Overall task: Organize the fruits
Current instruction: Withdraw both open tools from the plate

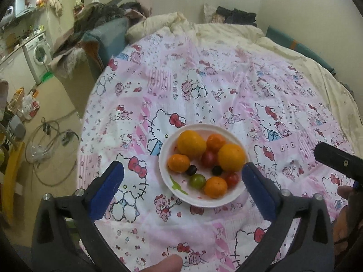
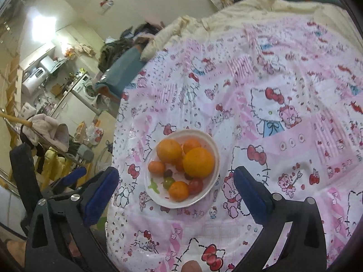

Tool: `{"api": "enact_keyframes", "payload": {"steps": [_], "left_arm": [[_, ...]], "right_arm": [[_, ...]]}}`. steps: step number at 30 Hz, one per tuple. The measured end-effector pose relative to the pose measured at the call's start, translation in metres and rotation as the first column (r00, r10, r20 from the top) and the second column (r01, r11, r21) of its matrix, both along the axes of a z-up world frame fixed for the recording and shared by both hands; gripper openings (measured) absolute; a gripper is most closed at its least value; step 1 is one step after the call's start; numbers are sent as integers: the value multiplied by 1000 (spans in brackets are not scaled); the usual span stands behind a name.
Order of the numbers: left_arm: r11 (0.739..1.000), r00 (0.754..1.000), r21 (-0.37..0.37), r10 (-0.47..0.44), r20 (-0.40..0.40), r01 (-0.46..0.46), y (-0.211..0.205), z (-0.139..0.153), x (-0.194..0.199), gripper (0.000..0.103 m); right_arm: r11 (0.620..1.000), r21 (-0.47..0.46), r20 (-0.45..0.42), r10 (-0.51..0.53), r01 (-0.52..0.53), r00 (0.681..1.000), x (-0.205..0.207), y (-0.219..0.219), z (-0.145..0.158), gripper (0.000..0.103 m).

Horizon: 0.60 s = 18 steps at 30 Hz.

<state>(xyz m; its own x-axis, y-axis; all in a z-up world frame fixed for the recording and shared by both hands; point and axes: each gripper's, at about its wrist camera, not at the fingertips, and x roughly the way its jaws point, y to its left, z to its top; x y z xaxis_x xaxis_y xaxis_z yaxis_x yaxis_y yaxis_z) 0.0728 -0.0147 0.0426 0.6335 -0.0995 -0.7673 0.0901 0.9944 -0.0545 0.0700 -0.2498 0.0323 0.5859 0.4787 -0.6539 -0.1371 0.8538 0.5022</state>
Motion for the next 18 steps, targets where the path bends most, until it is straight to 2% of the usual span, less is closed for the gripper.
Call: {"api": "enact_keyframes", "payload": {"steps": [7,18], "left_arm": [[1000,999,9,27,19,-27,9,2,-26,103],[998,997,35,53,58,-55,21,-11,-60,103]], "right_arm": [[994,-103,73,-25,33,997,-31,5,7,103],[974,-219,123,-29,56,992,-61,20,-10,103]]}}
